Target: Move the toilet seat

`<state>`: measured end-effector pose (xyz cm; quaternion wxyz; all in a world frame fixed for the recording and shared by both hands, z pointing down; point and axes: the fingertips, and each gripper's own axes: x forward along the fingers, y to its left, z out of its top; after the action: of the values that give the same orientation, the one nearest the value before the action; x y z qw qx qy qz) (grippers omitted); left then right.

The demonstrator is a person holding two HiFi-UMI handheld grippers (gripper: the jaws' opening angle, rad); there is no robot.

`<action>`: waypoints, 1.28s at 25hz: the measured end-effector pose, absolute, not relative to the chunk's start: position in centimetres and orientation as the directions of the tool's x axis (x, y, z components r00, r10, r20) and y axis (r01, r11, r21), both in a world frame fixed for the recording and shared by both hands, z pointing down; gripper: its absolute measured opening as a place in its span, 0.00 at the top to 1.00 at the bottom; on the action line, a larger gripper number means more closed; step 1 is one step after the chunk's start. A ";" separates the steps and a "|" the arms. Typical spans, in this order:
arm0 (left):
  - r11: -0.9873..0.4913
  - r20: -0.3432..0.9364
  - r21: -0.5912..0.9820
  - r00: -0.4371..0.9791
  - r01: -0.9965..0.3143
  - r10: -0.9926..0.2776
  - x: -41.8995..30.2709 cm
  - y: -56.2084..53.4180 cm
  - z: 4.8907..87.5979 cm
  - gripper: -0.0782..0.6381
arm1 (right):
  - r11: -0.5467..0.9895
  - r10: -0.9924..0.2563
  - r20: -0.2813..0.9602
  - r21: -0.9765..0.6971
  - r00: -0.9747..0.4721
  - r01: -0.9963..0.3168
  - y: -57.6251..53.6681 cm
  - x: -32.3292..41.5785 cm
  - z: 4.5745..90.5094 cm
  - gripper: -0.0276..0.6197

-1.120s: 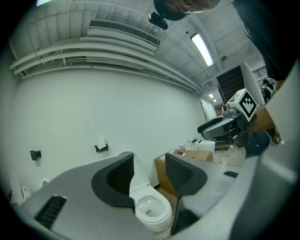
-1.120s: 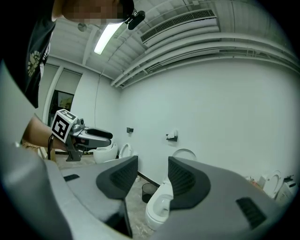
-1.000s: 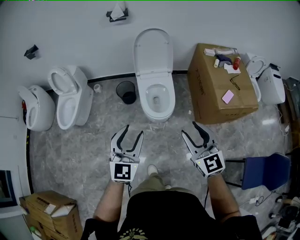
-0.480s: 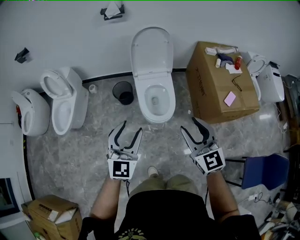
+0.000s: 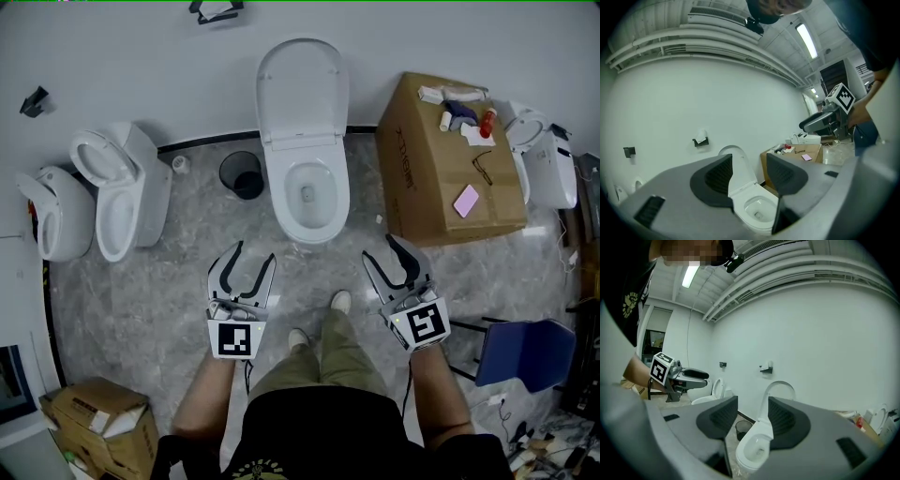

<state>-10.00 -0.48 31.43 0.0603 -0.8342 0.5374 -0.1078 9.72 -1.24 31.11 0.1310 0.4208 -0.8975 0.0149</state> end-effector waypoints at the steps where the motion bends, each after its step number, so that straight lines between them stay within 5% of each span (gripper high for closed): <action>1: -0.408 0.124 -0.202 0.390 -0.890 -0.912 -9.7 -1.0 32.0 0.57 | 0.651 -0.746 0.254 0.078 -0.616 -0.755 -1.8 10.1 31.7 0.66; 6: -0.421 0.158 -0.271 0.392 -0.866 -0.906 -7.3 -3.3 33.3 0.57 | 0.678 -0.716 0.274 0.052 -0.642 -0.733 -4.8 11.8 33.8 0.66; 17: -0.361 0.116 -0.158 0.346 -0.919 -0.931 -4.2 -7.2 35.8 0.57 | 0.736 -0.658 0.281 0.040 -0.699 -0.676 -10.7 15.2 36.1 0.66; 32: -0.409 0.335 -0.174 0.337 -0.896 -0.880 -4.4 -12.6 53.4 0.57 | 0.777 -0.548 0.456 -0.033 -0.701 -0.628 -15.5 15.9 55.3 0.66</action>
<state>-4.35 -12.57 53.44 -0.0207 -0.8173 0.5432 -0.1911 15.91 -15.54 55.27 0.2160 0.3203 -0.9176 0.0933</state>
